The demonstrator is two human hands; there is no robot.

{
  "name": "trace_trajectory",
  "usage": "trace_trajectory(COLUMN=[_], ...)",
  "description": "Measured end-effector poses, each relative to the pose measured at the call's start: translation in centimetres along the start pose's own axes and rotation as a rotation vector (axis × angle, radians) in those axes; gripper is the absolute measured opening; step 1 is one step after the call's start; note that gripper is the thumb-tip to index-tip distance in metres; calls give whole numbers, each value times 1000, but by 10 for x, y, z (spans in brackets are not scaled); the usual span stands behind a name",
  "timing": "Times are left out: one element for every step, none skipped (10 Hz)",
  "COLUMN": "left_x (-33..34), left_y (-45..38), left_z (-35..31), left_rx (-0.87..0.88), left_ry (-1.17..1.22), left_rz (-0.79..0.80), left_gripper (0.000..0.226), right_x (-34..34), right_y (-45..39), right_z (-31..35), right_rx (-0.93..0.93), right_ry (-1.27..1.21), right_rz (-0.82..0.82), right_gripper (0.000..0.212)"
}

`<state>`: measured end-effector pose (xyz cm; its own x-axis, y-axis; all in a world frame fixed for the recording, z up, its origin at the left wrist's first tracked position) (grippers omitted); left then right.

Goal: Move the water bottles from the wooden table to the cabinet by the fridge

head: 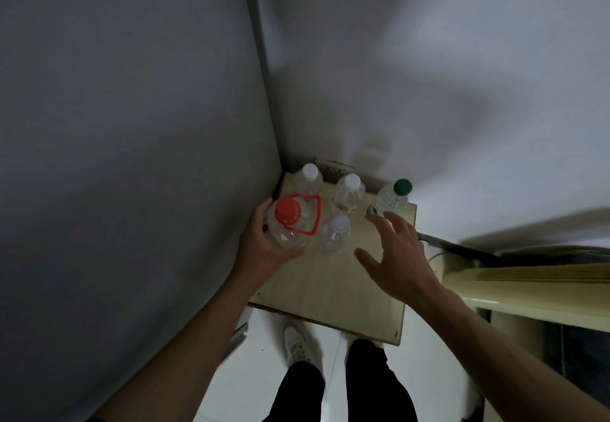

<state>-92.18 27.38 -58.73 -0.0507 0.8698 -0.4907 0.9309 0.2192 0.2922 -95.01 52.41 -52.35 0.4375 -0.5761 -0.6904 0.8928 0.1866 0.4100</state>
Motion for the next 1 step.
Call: trace_trajectory(left_x=[-10], left_y=[8], left_z=[-19], left_rx=[-21], left_ry=[28], left_rz=[20], left_gripper=[116], right_x=[-16], right_y=[4], right_z=[13], right_rx=[-29], right_ry=[-6], right_rz=[-17], right_gripper=[73])
Point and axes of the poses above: each hand's wrist, its own y-axis away from the middle knuckle, its own x-axis out of the palm, z = x × y, the point moved 8 cm from there along -y, towards the middle knuckle, and after that the axes turned 14 degrees about -y, right-handed, at the moved point
